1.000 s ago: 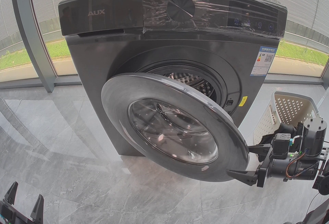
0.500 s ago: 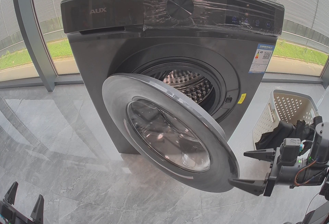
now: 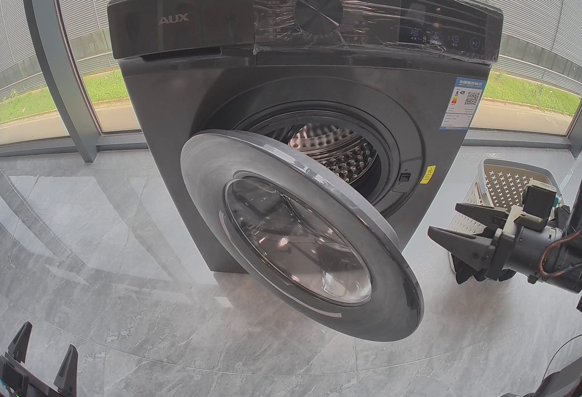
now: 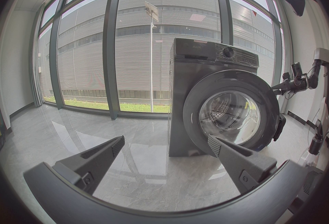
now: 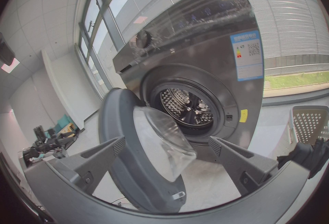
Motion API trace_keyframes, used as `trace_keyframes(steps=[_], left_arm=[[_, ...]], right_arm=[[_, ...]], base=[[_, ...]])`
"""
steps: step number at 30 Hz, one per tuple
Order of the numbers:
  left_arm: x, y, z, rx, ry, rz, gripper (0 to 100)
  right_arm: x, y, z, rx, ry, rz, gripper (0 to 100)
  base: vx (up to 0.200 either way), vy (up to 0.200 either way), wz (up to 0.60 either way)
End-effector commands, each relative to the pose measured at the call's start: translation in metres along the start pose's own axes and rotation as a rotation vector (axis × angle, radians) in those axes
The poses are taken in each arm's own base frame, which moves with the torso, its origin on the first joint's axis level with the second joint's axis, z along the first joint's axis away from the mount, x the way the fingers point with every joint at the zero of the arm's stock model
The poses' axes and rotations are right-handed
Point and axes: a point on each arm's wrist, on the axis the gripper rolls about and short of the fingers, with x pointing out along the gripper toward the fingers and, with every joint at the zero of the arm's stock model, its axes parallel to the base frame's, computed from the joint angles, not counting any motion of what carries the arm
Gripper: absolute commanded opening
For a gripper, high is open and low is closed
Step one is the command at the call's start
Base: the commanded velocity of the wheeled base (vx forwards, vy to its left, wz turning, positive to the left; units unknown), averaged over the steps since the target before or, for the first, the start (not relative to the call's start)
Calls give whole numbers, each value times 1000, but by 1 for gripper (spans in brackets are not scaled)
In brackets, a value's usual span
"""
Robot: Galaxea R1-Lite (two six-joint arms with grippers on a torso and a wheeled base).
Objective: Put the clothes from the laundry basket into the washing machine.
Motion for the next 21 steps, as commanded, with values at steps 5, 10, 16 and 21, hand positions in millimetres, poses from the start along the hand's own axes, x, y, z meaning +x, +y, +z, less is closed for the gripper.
trace_keyframes(steps=[5, 10, 16, 21], left_arm=[[0, 0, -5, -1, 1, 0, 100], [0, 0, -5, -1, 1, 0, 100], [0, 0, -5, -1, 1, 0, 100], [0, 0, -5, -1, 1, 0, 100]], right_arm=[[26, -23, -26, 25, 125, -132, 100], [24, -22, -51, -13, 232, -125, 100], [19, -10, -63, -22, 281, -72, 100], [14, 4, -67, -34, 287, 15, 100]], base=[[0, 0, 0], [0, 0, 0], [0, 0, 0], [0, 0, 0]])
